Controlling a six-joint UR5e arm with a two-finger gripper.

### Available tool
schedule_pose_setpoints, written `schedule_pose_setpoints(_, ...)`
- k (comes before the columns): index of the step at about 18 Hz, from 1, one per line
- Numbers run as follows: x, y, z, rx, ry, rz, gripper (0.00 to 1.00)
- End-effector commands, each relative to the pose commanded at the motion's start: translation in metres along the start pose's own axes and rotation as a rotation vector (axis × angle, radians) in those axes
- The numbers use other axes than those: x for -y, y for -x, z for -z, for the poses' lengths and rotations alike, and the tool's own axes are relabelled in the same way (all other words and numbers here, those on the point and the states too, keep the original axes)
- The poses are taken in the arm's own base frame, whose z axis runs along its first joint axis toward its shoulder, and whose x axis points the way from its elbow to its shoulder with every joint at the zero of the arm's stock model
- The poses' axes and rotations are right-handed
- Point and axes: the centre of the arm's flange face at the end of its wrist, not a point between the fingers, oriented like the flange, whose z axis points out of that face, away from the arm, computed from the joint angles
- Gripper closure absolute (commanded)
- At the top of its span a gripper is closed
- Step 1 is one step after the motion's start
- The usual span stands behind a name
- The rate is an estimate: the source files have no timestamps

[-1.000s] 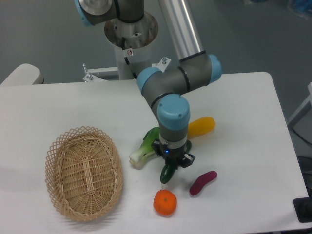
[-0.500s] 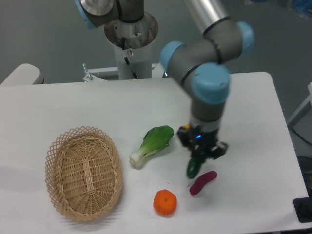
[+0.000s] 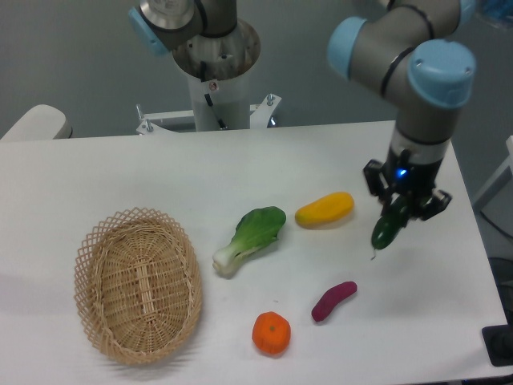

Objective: Pick up the cucumber from the table
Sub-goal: 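Lift the held cucumber up and away from the bok choy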

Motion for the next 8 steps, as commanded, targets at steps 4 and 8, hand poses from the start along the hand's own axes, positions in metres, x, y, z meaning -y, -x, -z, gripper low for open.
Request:
schedule_pose_setpoints(4, -0.0064, -0.0013, 0.0095, 0.010, 0.001, -0.004, 0.83)
schedule_pose_setpoints(8, -0.0064, -0.0011, 0.0096, 0.012, 0.001, -0.006, 0.83)
